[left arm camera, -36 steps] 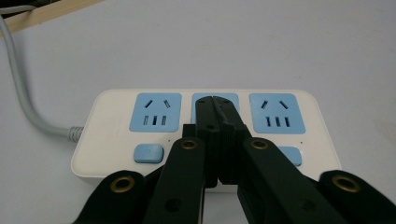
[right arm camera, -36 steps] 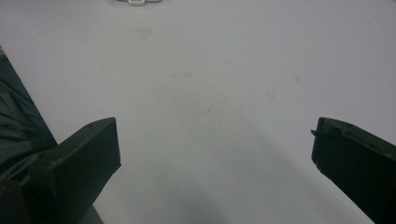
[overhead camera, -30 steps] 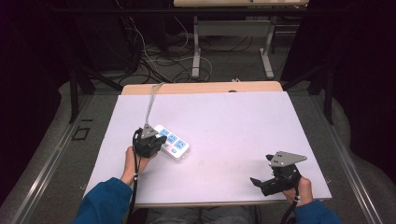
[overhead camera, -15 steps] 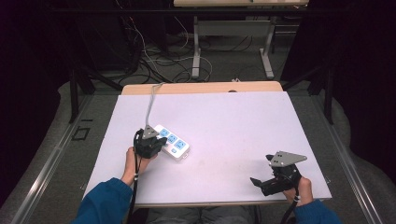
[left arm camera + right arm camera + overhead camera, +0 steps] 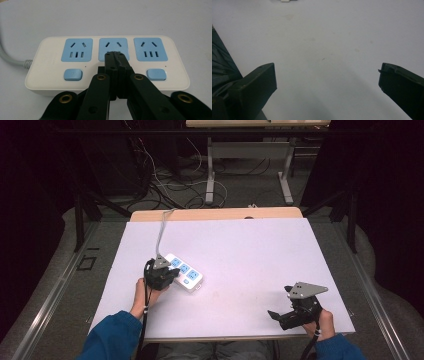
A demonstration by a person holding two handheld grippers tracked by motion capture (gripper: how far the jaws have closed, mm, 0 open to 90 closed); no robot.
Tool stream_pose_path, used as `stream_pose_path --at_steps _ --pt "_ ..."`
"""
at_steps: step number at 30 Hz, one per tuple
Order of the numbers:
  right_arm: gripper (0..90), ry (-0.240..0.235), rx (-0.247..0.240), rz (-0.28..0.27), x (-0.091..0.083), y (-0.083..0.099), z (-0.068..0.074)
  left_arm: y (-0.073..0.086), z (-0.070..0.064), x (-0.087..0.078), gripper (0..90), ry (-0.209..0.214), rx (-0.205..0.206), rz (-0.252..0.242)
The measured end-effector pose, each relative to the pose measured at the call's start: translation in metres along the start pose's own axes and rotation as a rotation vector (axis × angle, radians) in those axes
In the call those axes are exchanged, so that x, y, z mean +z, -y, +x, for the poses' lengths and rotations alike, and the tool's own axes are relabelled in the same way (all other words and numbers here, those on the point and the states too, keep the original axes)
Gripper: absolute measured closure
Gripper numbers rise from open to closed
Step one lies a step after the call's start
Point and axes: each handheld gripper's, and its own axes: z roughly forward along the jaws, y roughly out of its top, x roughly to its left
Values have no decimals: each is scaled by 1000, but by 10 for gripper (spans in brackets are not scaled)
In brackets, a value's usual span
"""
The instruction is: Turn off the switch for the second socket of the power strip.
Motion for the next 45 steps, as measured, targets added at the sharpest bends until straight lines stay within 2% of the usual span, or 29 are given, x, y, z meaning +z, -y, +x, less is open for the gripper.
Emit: stream_pose_path --at_steps 4,7,8,12,23,45 --pt "9 2 -11 0 0 0 -1 1 0 0 900 0 2 -10" --pt "9 3 0 0 0 0 0 1 1 0 900 2 2 -11" --pt "9 2 -12 -1 0 0 -1 1 1 0 900 4 -1 -7" --pt "10 2 0 2 -1 0 0 1 1 0 900 7 -3 -6" --pt "10 9 1 -3 0 0 1 3 -1 0 900 -8 6 -18" --pt "10 9 2 1 0 0 1 4 0 1 900 -4 1 -28"
